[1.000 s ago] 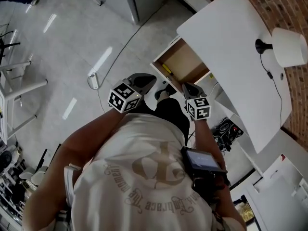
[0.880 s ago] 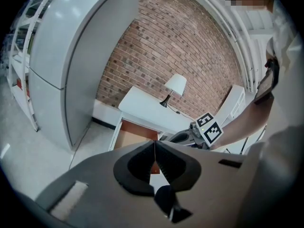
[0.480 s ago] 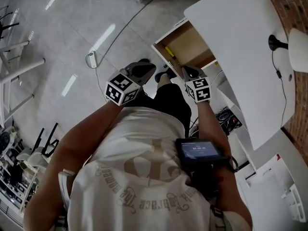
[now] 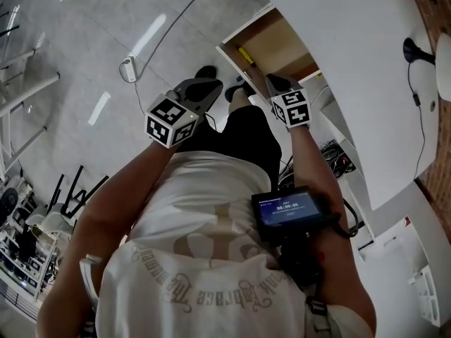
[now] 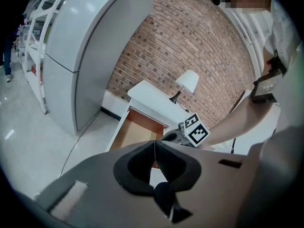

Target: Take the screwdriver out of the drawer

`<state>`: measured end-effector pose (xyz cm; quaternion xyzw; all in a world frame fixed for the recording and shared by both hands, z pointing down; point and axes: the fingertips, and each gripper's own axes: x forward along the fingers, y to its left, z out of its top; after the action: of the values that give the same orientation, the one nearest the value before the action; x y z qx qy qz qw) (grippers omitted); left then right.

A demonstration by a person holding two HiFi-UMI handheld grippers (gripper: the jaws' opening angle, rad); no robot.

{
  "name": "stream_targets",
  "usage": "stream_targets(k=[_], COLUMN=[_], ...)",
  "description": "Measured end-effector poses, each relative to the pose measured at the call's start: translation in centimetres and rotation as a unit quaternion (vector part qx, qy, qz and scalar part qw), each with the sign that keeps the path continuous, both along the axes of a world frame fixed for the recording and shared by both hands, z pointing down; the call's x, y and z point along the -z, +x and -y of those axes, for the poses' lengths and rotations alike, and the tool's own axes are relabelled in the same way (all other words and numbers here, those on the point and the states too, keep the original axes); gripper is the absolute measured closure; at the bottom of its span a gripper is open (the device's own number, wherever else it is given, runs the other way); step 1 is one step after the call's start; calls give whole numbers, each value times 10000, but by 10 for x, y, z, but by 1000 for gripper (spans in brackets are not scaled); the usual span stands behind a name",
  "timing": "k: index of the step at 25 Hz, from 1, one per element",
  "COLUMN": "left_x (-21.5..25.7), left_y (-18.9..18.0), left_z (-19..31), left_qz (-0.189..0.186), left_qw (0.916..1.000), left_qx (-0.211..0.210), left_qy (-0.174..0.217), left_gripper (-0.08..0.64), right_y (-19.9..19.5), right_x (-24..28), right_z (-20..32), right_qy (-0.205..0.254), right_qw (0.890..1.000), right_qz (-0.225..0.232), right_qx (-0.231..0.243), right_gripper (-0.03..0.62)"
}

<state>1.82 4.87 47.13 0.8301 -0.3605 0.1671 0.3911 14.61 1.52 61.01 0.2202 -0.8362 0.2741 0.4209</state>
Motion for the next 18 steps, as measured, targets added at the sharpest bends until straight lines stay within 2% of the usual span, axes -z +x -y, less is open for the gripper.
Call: stream_targets(k=[8, 14, 16, 18], left_x=[-8, -35, -43, -52], left_y=[5, 6, 3, -2], left_z=[-10, -13, -12, -9], left_qz=[-10, -10, -43, -89], left_qw=[9998, 9993, 9990, 9985], left_qx=[108, 211, 245, 312], left_qy=[-158, -302, -374, -433], left_gripper=[551, 551, 551, 551], right_y=[13, 24, 21, 15], right_x=[-20, -63, -74, -83], right_z=[-7, -12, -5, 5], right_qy=[-147, -163, -158, -120], right_qw=[9996, 9950, 9939, 9930], right_qz=[-202, -715, -807, -865], right_qx=[142, 672, 734, 801], right_gripper=[583, 581, 503, 502])
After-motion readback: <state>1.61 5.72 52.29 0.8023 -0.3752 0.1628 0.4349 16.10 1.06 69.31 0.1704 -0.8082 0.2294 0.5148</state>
